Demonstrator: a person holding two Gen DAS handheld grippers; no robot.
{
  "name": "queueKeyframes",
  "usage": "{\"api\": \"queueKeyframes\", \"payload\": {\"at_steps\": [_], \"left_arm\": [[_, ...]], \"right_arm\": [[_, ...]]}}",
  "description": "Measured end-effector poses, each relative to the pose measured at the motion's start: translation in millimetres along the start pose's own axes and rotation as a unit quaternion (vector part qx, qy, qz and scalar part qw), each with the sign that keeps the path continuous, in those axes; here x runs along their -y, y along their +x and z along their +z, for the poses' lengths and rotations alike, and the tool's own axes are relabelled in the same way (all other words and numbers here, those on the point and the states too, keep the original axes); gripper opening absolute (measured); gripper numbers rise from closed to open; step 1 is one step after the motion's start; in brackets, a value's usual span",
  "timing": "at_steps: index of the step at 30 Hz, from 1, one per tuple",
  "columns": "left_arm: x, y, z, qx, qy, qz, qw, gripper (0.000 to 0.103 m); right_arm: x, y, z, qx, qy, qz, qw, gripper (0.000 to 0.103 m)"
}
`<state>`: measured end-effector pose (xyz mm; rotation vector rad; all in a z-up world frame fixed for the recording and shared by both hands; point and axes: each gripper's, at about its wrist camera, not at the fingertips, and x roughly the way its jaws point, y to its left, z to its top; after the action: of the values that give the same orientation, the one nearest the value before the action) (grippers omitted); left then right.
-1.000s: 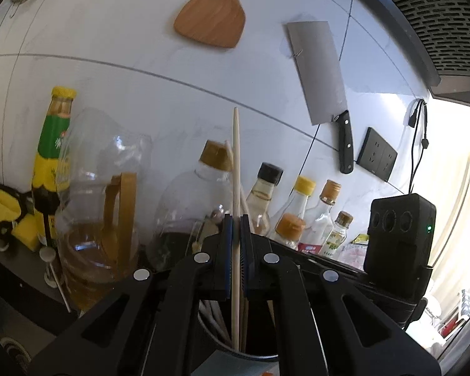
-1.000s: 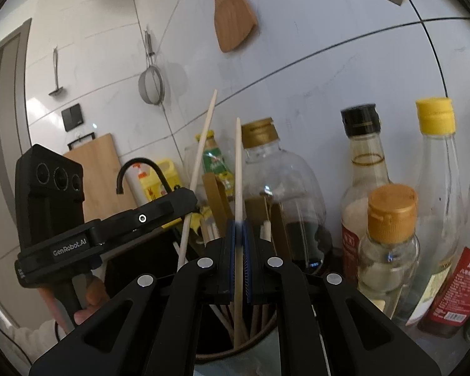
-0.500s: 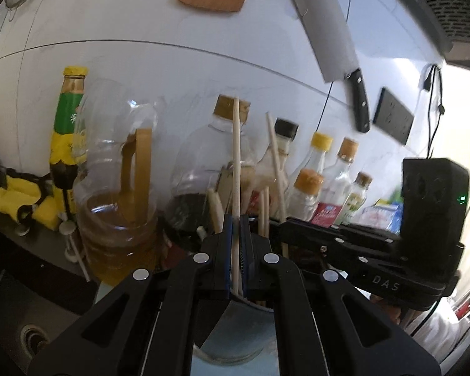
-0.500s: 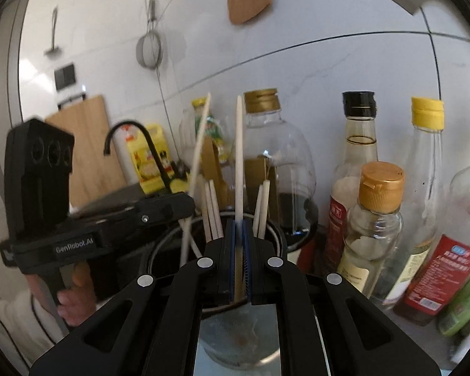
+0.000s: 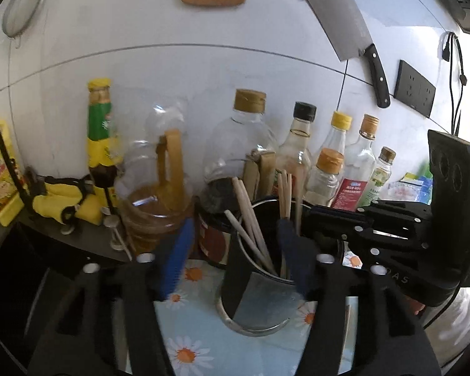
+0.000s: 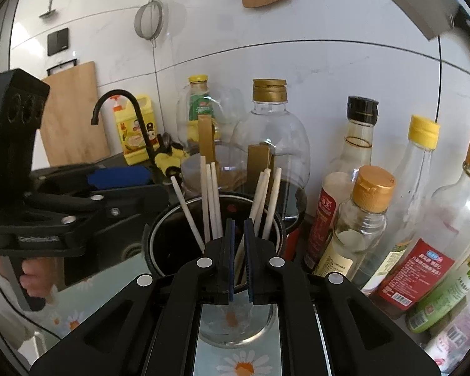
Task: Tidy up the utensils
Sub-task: 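Move both open grippers back toward the two remaining chopsticks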
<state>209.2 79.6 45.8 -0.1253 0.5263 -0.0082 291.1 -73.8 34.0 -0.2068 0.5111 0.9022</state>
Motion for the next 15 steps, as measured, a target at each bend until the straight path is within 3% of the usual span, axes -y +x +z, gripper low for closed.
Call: {"api": "queueKeyframes", "payload": {"at_steps": [2, 6, 12, 15], "left_arm": [[-3.6, -5.3, 0.3, 0.003, -0.006, 0.006, 1.0000, 0.078], [-12.8, -13.2, -3.1, -0.001, -0.016, 0.015, 0.9998, 0.089], [-28.2, -21.1, -13.4, -0.022, -0.041, 0.023, 0.9987, 0.097], [-33.4, -24.6, -18.5, -0.033, -0.043, 0.028, 0.9982, 0.097]], "right_arm": [[-3.3, -4.6, 0.6, 0.001, -0.003, -0.005, 1.000, 0.015], [-9.7, -16.6, 0.2, 0.007, -0.008, -0.014, 1.000, 0.041], [-16.7, -35.5, -2.5, 0.011, 0.006, -0.038, 0.999, 0.075], [-16.6, -47.2, -7.6, 0.019, 0.033, -0.048, 0.998, 0.086]]}}
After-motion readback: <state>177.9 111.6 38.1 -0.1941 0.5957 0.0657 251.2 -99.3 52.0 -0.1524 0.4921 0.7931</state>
